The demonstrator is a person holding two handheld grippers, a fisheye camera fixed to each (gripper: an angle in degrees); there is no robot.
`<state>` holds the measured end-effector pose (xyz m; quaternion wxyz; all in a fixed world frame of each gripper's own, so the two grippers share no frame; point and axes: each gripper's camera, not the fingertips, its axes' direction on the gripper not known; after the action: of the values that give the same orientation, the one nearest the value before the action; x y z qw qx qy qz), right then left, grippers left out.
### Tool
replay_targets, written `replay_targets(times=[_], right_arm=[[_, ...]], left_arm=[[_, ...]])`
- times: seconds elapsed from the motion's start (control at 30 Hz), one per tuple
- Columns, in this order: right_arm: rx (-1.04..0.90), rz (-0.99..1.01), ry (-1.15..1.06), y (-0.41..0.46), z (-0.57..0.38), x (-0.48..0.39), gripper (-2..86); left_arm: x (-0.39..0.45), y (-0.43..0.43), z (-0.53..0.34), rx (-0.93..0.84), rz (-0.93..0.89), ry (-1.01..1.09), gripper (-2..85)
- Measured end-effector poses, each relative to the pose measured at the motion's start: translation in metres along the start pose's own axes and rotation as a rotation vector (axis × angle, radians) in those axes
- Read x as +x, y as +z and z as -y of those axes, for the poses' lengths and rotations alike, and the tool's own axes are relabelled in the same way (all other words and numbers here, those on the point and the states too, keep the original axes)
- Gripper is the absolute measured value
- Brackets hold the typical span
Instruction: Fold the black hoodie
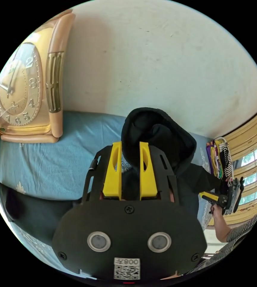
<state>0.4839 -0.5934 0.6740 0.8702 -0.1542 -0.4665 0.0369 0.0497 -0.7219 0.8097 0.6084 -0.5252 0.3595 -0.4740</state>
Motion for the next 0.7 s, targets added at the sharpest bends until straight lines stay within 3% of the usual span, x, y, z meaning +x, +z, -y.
replay_targets(times=[0.23, 0.37, 0.43, 0.6, 0.7], right_arm=[[-0.008, -0.071, -0.015, -0.036, -0.008, 0.030, -0.2], [0.061, 0.029, 0.021, -0.072, -0.022, 0.056, 0.7], [0.140, 0.168, 0.054, -0.088, -0.023, 0.071, 1.7], [0.258, 0.874, 0.050, -0.090, 0.024, 0.101, 7.7], [0.314, 1.076, 0.073, -0.088, 0.061, 0.110, 8.6]], left_arm=[[0.036, 0.014, 0.045, -0.052, 0.125, 0.028, 7.9], [0.059, 0.014, 0.056, -0.088, 0.228, 0.057, 4.3], [0.072, 0.003, 0.051, -0.049, 0.210, 0.108, 3.5], [0.112, -0.044, 0.013, 0.042, 0.062, 0.271, 2.5], [0.136, -0.068, -0.022, 0.065, 0.025, 0.357, 2.3]])
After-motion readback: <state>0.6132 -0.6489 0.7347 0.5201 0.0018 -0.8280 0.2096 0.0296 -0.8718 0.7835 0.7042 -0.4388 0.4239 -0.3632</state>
